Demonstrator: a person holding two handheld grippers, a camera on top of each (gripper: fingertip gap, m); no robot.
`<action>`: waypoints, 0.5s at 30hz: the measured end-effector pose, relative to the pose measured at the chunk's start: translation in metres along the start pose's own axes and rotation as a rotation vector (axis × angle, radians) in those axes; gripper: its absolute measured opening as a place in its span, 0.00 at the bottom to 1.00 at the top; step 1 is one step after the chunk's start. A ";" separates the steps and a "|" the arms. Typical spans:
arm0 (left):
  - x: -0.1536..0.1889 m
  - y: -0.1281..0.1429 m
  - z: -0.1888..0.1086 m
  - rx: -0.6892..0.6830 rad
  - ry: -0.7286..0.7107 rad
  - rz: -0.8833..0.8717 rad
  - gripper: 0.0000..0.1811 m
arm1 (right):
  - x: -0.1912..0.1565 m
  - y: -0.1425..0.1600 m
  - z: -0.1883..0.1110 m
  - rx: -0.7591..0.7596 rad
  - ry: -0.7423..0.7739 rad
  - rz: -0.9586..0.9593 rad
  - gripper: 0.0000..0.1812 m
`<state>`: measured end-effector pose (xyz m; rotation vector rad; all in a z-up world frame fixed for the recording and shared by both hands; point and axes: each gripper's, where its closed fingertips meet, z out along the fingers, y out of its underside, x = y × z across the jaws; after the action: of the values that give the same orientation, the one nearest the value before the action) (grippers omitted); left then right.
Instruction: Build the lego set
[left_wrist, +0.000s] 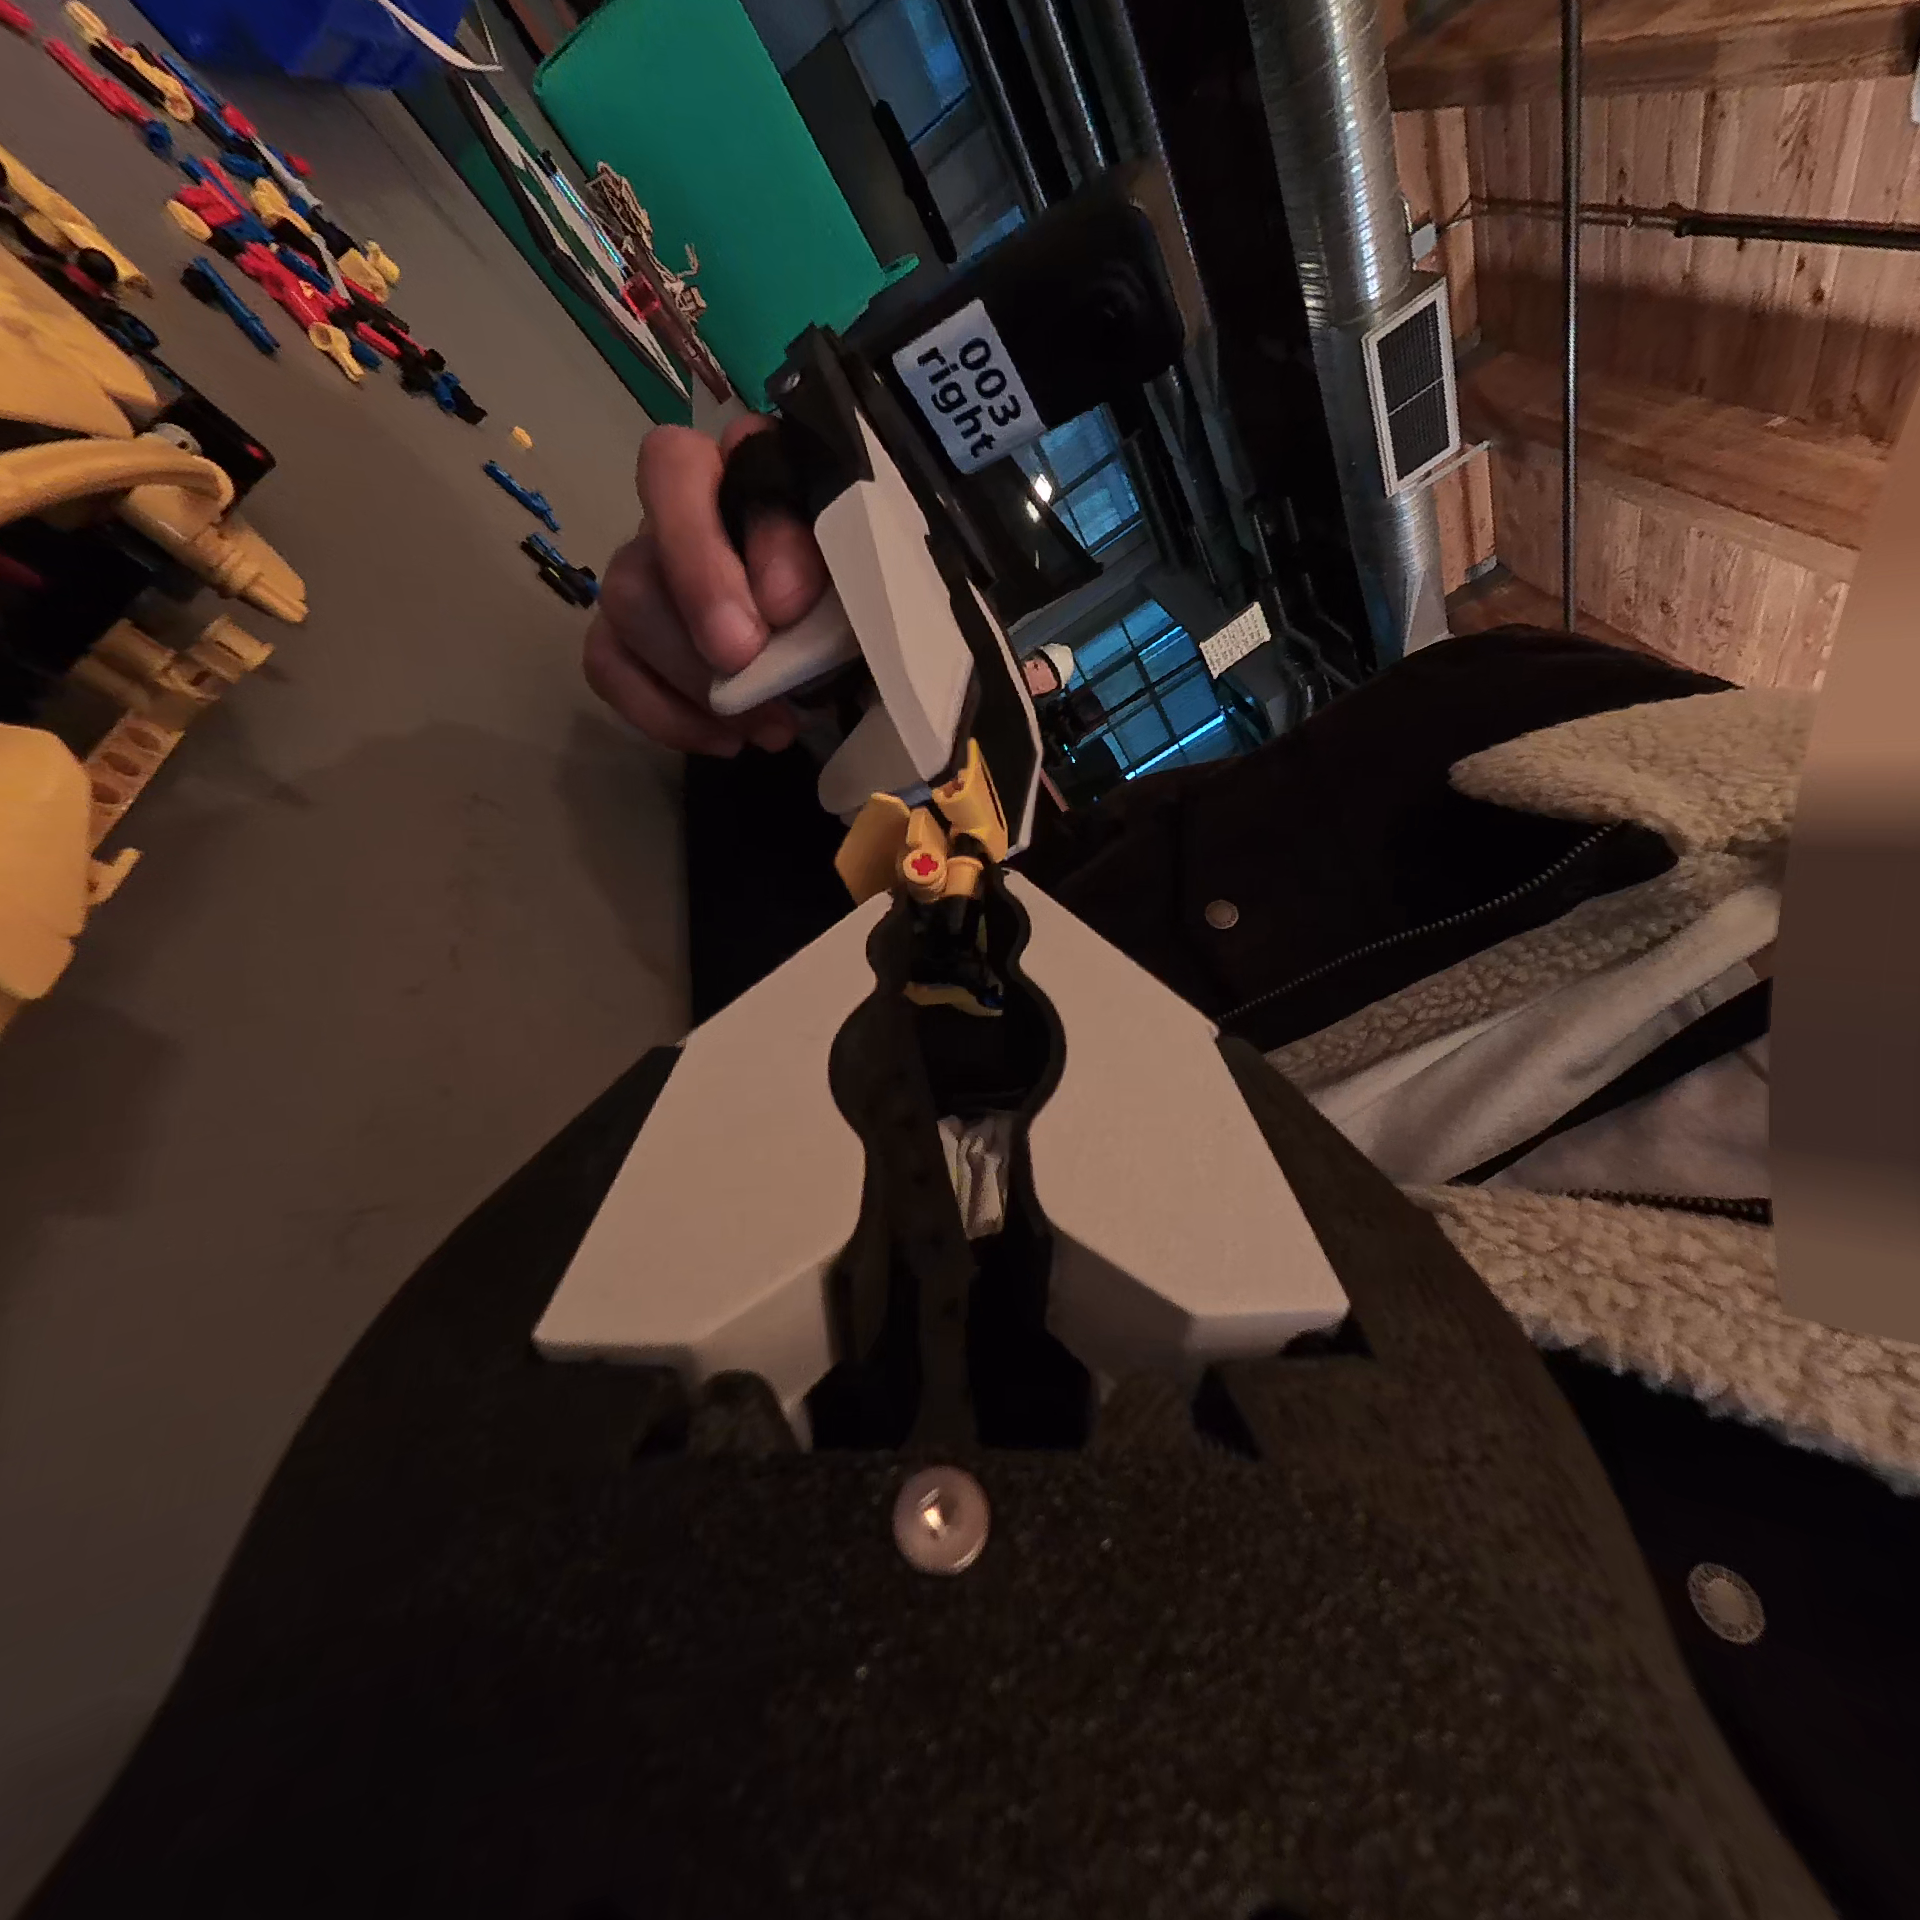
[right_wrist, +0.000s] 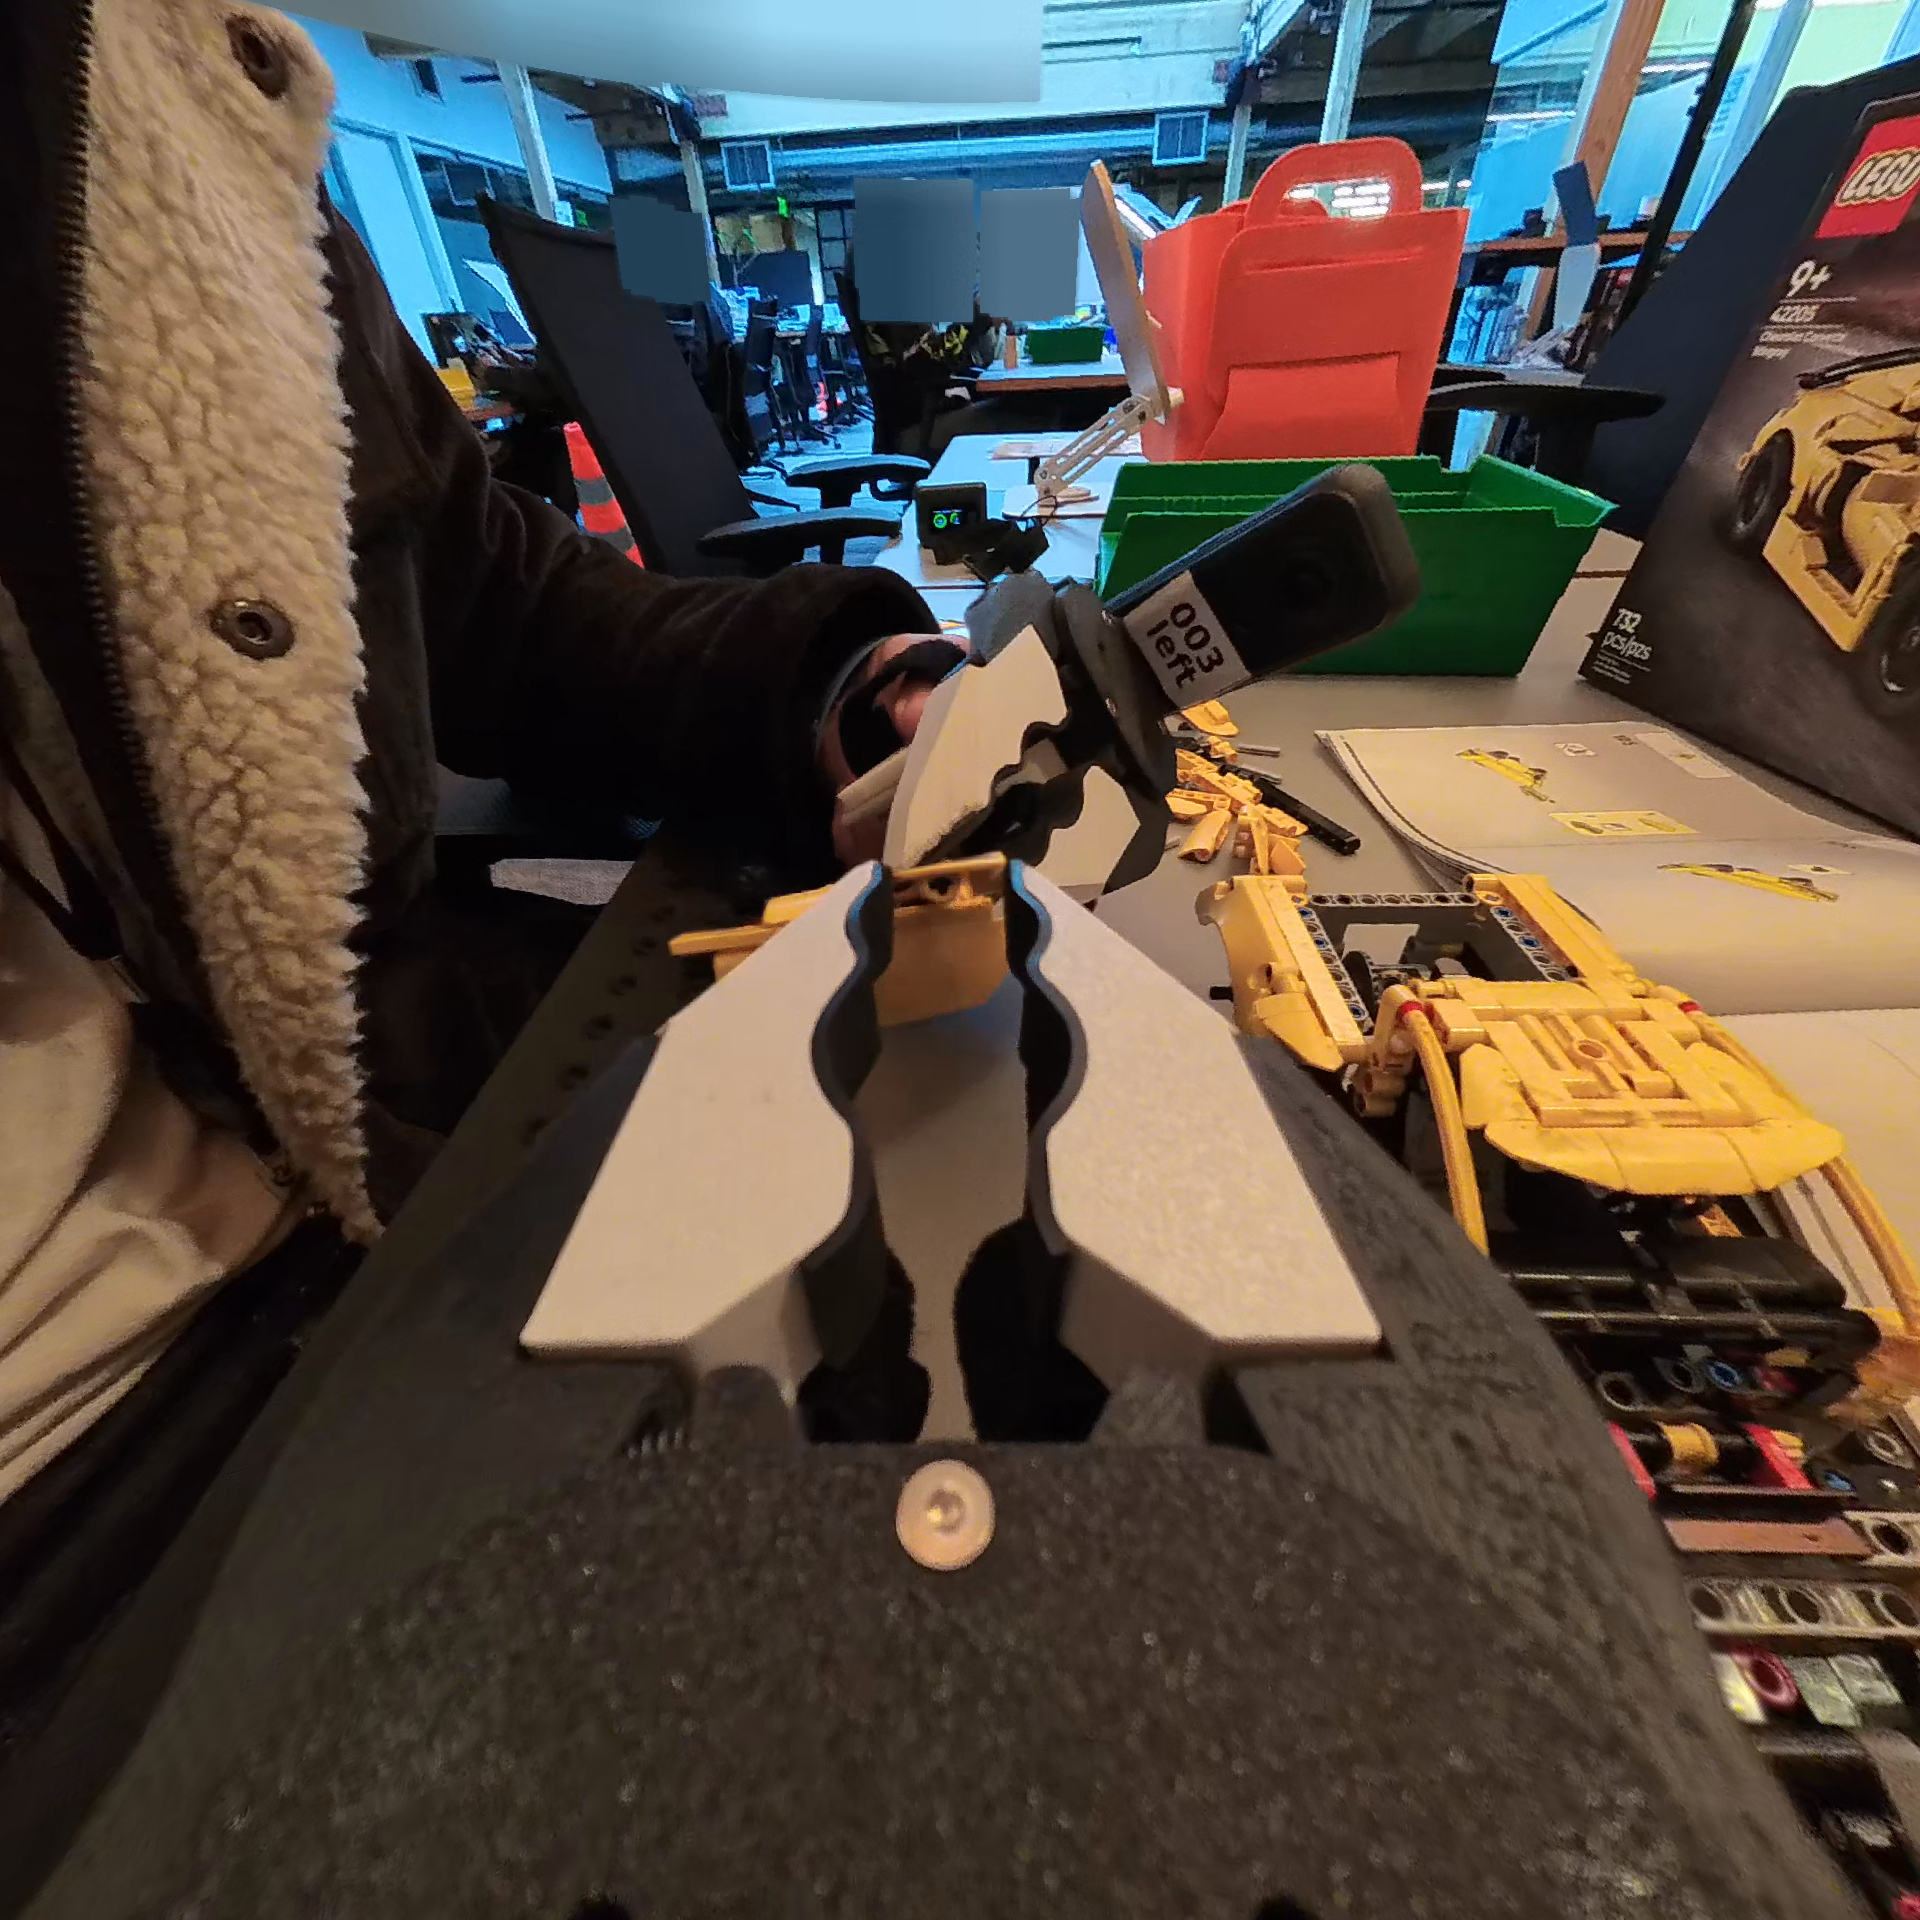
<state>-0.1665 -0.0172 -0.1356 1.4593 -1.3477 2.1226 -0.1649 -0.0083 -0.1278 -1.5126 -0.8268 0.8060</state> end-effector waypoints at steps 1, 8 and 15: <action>0.000 0.001 0.000 -0.004 0.000 0.004 0.07 | -0.001 0.000 0.000 0.004 -0.003 -0.001 0.11; 0.002 0.006 0.003 -0.043 -0.005 0.045 0.06 | -0.007 0.001 0.002 0.028 -0.079 0.066 0.11; 0.020 0.006 0.006 -0.035 0.082 0.082 0.07 | -0.017 -0.015 0.003 0.144 -0.169 0.131 0.11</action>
<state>-0.1759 -0.0310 -0.1218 1.3102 -1.4291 2.1723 -0.1769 -0.0206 -0.1120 -1.3948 -0.7813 1.0797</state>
